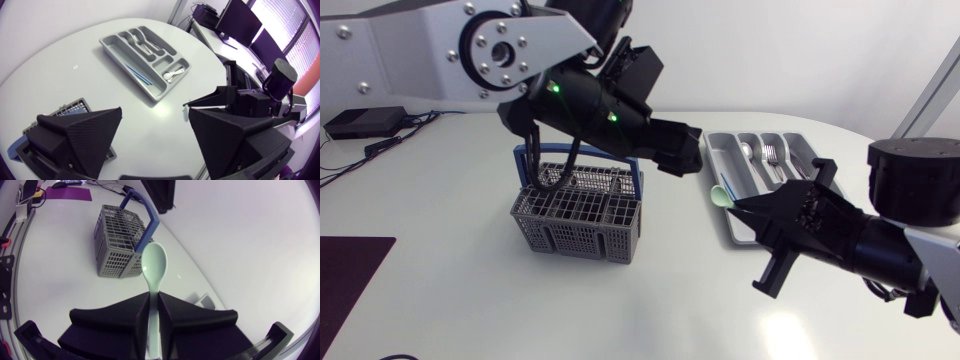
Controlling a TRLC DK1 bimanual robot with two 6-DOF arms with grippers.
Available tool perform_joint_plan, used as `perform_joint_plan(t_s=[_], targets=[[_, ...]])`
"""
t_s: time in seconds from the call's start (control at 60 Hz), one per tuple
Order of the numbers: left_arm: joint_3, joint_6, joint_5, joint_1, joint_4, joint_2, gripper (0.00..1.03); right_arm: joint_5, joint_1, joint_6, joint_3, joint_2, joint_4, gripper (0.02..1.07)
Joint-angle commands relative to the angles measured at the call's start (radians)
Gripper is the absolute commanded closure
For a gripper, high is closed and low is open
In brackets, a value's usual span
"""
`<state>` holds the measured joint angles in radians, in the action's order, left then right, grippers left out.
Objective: Unload the cutlery basket into the drawer organizer.
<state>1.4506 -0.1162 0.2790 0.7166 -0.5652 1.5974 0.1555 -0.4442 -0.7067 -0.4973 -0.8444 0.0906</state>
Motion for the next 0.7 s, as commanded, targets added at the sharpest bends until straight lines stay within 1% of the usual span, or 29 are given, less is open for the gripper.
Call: perform_joint_plan(t_s=[0.0, 0.033, 0.117, 0.15, 0.217, 0.25, 0.317, 0.45, 0.55, 0.683], targets=[[0.022, -0.002, -0.014, -0.04, -0.004, -0.031, 0.04, 0.079, 0.105, -0.096, -0.026, -0.021, 0.043, 0.95], [0.017, 0.009, -0.035, -0.054, -0.004, -0.036, 0.04, 0.107, 0.141, -0.119, -0.037, -0.03, 0.057, 0.95], [0.005, 0.024, -0.043, -0.082, -0.007, -0.045, 0.04, 0.174, 0.214, -0.185, -0.07, -0.056, 0.101, 0.95], [0.001, 0.032, -0.061, -0.095, -0.009, -0.053, 0.04, 0.208, 0.252, -0.215, -0.087, -0.065, 0.13, 0.95], [-0.007, 0.047, -0.07, -0.115, -0.012, -0.065, 0.04, 0.242, 0.303, -0.261, -0.103, -0.087, 0.144, 0.95], [-0.016, 0.064, -0.093, -0.124, -0.012, -0.076, 0.04, 0.256, 0.334, -0.3, -0.115, -0.107, 0.158, 0.95], [-0.033, 0.095, -0.133, -0.141, -0.012, -0.094, 0.04, 0.299, 0.403, -0.363, -0.138, -0.156, 0.172, 0.95], [-0.079, 0.136, -0.162, -0.204, -0.018, -0.113, 0.04, 0.383, 0.552, -0.497, -0.213, -0.294, 0.222, 0.95], [-0.113, 0.162, -0.175, -0.255, -0.016, -0.129, 0.04, 0.412, 0.63, -0.591, -0.27, -0.381, 0.268, 0.96], [-0.16, 0.194, -0.204, -0.307, -0.013, -0.157, 0.04, 0.42, 0.71, -0.708, -0.328, -0.484, 0.319, 0.96]])
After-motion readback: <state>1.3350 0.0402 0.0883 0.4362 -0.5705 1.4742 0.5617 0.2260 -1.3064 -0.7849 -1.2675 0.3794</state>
